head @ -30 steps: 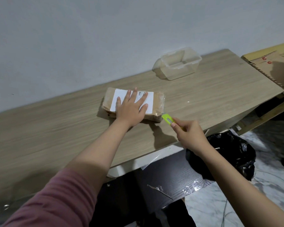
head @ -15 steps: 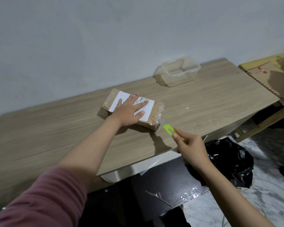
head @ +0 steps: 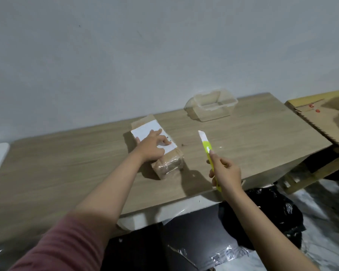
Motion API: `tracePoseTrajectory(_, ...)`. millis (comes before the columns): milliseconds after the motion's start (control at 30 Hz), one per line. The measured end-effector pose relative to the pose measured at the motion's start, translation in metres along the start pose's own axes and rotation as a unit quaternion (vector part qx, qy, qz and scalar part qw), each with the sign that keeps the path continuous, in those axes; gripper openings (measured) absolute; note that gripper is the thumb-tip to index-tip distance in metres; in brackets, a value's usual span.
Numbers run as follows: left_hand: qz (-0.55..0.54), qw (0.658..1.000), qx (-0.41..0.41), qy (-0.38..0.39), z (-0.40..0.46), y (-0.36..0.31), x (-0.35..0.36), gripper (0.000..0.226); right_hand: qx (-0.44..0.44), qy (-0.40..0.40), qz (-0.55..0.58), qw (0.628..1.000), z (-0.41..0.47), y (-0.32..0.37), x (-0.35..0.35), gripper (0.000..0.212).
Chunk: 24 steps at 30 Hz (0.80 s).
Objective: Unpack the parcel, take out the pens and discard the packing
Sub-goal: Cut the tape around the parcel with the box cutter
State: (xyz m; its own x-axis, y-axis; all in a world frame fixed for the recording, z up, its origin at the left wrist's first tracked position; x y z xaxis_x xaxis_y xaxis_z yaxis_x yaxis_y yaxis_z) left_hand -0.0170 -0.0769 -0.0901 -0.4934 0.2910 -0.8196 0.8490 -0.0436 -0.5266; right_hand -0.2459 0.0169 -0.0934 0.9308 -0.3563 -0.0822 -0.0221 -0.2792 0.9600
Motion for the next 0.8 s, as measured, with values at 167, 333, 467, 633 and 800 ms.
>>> tracePoseTrajectory(167, -0.065, 0.990, -0.015, -0.124, -0.010, -0.003, 0.005, 0.031, -0.015, 0.022, -0.001, 1.000, 0.013, 0.005, 0.016, 0.032)
tracePoseTrajectory(333, -0.083, 0.987, -0.004, -0.136, -0.008, -0.006, 0.007, 0.023, -0.007, 0.032, -0.010, 0.999, 0.032, 0.003, 0.027, 0.025)
tracePoseTrajectory(467, -0.102, 0.991, 0.019, -0.080, -0.008, -0.007, 0.009, 0.061, -0.019, 0.046, -0.017, 0.999, 0.049, 0.003, 0.031, 0.033)
tracePoseTrajectory(633, 0.055, 0.988, -0.081, -0.123, -0.012, -0.001, 0.012, 0.077, -0.021, 0.062, -0.024, 0.998, 0.067, -0.003, 0.036, 0.028)
tracePoseTrajectory(800, 0.049, 0.988, -0.101, -0.106, -0.005, -0.002, 0.008, 0.067, -0.013, 0.100, -0.029, 0.994, 0.073, -0.001, 0.042, 0.024)
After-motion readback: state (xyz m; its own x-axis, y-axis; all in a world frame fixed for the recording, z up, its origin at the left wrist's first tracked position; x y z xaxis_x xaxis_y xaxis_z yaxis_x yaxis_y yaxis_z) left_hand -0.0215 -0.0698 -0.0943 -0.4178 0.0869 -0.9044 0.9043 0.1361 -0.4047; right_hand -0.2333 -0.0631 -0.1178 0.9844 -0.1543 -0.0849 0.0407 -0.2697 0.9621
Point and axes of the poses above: each hand's wrist, its own z-axis towards the middle knuckle, its own x-axis out of the palm, y = z × x, the point moved 6 cm from there along z, towards the middle knuckle, and after that the axes turned 4 degrees about z, right-handed, at the moved point
